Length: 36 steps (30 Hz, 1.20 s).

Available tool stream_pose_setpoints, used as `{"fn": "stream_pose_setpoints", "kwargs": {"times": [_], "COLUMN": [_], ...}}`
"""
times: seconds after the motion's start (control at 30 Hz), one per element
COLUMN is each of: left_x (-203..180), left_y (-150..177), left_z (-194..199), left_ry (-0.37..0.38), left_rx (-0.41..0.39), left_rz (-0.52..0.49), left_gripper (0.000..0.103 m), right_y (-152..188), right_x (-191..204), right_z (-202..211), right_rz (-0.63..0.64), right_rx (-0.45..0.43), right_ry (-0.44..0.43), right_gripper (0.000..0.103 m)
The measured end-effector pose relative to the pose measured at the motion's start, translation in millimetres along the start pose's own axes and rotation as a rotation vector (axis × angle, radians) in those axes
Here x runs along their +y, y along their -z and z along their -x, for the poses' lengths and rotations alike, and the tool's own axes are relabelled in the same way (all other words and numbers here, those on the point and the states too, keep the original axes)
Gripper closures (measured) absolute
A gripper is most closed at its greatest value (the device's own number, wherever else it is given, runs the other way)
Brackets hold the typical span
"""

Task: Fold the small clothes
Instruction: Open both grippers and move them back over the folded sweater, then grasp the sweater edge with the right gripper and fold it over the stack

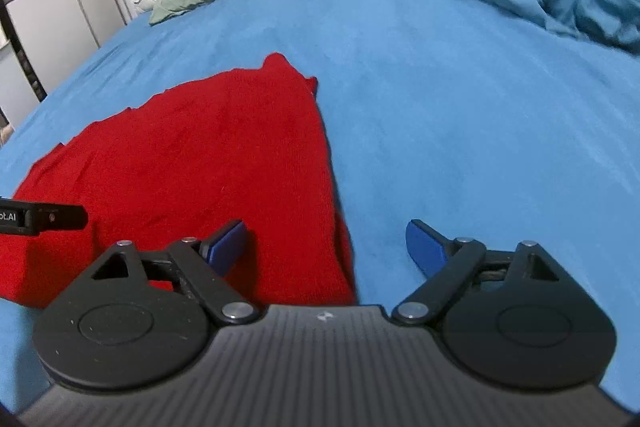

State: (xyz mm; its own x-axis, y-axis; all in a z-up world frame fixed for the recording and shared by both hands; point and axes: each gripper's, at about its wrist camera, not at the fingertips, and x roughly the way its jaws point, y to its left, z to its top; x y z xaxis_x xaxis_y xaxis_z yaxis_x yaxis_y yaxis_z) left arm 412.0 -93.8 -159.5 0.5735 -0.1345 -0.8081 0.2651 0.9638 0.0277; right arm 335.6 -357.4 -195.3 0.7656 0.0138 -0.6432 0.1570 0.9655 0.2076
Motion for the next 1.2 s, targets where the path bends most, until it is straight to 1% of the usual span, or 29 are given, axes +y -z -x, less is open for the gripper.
{"fn": "stream_pose_setpoints", "kwargs": {"times": [0.03, 0.07, 0.1, 0.17, 0.23, 0.33, 0.4, 0.5, 0.63, 0.73, 0.8, 0.83, 0.9, 0.97, 1.03, 1.1, 1.13, 1.17, 1.2], "left_x": [2, 4, 6, 9, 11, 14, 13, 12, 13, 21, 34, 43, 66, 94, 122, 146, 155, 163, 170], "left_y": [0, 0, 0, -2, -2, -3, -3, -4, -8, -10, -9, -7, 0, 12, 30, 50, 59, 69, 79], "left_z": [-3, -5, -7, -11, -15, -19, -23, -27, -30, -19, 3, 15, 38, 56, 69, 73, 73, 72, 70], "left_ry": [0.005, 0.013, 0.022, 0.021, 0.022, 0.027, 0.026, 0.018, 0.017, 0.041, 0.039, 0.03, 0.005, -0.026, -0.056, -0.073, -0.074, -0.07, -0.061], "left_rx": [0.008, 0.015, 0.021, 0.031, 0.04, 0.058, 0.071, 0.084, 0.105, 0.112, 0.063, 0.038, 0.015, -0.006, -0.016, -0.004, 0.002, 0.009, 0.016], "left_rz": [0.005, 0.011, 0.02, 0.032, 0.044, 0.064, 0.065, 0.066, 0.078, 0.081, 0.058, 0.043, 0.015, 0.013, 0.025, 0.045, 0.053, 0.063, 0.078], "left_gripper": [0.0, 0.0, 0.0, 0.0, 0.0, 0.0, 0.0, 0.0, 0.0, 0.0, 0.0, 0.0, 0.0, 0.0, 0.0, 0.0, 0.0, 0.0, 0.0], "right_y": [-1, -1, -2, -4, -7, -14, -18, -23, -43, -65, -84, -94, -108, -115, -112, -94, -81, -67, -48], "right_x": [2, 4, 7, 12, 15, 10, 7, 8, 15, 26, 43, 60, 96, 150, 203, 267, 297, 321, 345], "right_z": [-4, -8, -10, -16, -20, -25, -26, -25, -19, -2, 12, 19, 28, 33, 29, 16, 4, -9, -26], "right_rz": [0.016, 0.036, 0.061, 0.114, 0.133, 0.082, 0.051, 0.028, -0.047, -0.114, -0.142, -0.128, -0.082, 0.006, 0.113, 0.263, 0.343, 0.407, 0.469], "right_rx": [-0.007, -0.014, -0.021, -0.014, -0.007, 0.018, 0.037, 0.068, 0.12, 0.084, 0.05, 0.029, 0.01, 0.007, 0.023, 0.073, 0.125, 0.185, 0.253], "right_ry": [-0.009, -0.025, -0.041, -0.075, -0.099, -0.136, -0.157, -0.161, -0.149, -0.218, -0.287, -0.328, -0.403, -0.493, -0.567, -0.621, -0.633, -0.625, -0.596], "right_gripper": [0.007, 0.012, 0.021, 0.027, 0.034, 0.047, 0.062, 0.072, 0.075, 0.076, 0.076, 0.076, 0.077, 0.077, 0.077, 0.077, 0.077, 0.077, 0.077]}}
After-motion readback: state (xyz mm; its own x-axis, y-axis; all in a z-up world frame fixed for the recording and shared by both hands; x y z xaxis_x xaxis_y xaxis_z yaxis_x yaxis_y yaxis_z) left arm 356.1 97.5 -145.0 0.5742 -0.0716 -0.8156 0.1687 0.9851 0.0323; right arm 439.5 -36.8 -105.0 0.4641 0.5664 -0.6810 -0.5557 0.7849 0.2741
